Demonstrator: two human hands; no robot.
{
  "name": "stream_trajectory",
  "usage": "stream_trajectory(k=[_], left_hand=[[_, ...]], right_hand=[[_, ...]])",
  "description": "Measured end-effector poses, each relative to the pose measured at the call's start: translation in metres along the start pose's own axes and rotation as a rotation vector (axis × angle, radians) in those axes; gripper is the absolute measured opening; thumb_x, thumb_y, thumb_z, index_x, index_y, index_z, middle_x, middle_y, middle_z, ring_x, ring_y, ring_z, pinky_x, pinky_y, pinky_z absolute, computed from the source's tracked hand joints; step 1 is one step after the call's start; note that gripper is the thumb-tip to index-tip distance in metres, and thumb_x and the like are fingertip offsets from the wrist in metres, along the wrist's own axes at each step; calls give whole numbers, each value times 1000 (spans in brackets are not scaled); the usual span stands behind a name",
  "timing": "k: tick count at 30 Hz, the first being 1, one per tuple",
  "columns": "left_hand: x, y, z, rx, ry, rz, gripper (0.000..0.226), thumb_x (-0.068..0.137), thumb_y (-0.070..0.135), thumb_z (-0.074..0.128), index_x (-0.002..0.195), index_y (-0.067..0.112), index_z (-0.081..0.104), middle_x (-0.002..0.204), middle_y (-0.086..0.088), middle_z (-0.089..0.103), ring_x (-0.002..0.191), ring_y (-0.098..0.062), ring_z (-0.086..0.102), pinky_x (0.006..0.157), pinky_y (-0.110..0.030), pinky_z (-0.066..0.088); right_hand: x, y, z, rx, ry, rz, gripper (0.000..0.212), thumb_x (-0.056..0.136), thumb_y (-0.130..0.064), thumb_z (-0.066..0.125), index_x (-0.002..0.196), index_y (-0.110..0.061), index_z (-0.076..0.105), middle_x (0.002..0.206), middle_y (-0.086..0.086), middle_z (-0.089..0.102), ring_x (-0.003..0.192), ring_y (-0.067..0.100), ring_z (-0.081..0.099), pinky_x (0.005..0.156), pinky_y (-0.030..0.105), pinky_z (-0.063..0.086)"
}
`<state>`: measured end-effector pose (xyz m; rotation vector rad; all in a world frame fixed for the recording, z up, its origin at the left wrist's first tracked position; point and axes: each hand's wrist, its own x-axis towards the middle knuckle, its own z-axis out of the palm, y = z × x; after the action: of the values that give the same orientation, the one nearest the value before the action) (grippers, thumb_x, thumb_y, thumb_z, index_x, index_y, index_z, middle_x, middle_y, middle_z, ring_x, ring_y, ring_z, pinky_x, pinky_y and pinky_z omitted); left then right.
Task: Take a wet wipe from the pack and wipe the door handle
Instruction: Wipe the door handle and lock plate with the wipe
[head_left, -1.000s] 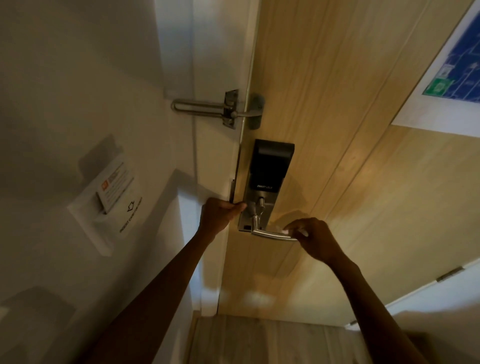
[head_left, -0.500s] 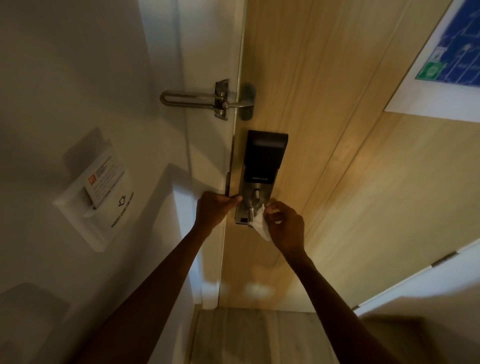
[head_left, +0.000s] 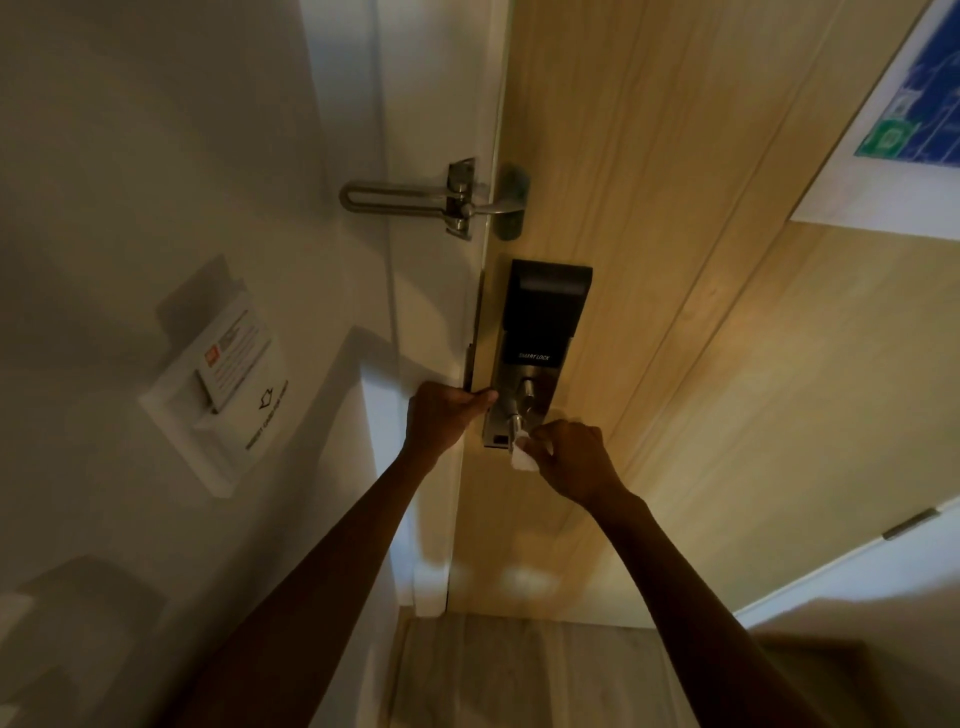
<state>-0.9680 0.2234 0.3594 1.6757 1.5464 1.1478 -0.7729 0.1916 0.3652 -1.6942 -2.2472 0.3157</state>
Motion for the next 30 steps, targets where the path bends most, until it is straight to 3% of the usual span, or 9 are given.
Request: stream_trajectory(k=[5,12,19,22,26,30], left_hand=[[0,-5,1,-38,-2,-24,49,88,38,67,45,20,51,42,3,46,42,-10,47,56,-19,37],[2,-8,2,-19,-7,-17,49,89,38,65,46,19,53,41,4,47,39,-5,49,52,-7,36],[-2,-4,1,-69,-5,-32,48,88,38,66,47,17,54,45,-5,50,45,-16,50,54,-16,38],[-2,-5,2,-114,-25,-77,47,88,39,67,53,8,61,49,-11,53,49,-20,52,59,-27,41],[-3,-6,3,-128,-16,-117,52,87,41,67,63,-5,66,60,-25,63,54,-25,57,63,-29,44],[-3,-11,6,-186,-2,-155,45,82,46,70,72,2,73,68,-21,70,68,-32,68,69,-34,52]], right_hand=[[-3,22,-19,-53,-73,-7,36,89,-48,56,107,-19,69,110,5,70,99,24,64,88,33,43],[5,12,-7,-46,-141,-40,39,89,-44,58,116,-18,63,117,6,67,105,23,62,93,36,46],[12,14,-5,2,-248,1,49,89,-50,55,122,-14,59,124,12,60,110,29,58,95,42,44],[5,18,-7,-19,-256,-75,41,93,-44,50,122,-16,59,120,11,63,105,27,60,96,44,44],[-12,50,-24,41,-236,-118,28,94,-37,53,108,-16,63,101,6,68,87,20,64,82,39,52],[-25,74,-37,208,-147,-90,25,92,-26,59,108,-9,66,98,8,70,86,21,65,78,32,51]])
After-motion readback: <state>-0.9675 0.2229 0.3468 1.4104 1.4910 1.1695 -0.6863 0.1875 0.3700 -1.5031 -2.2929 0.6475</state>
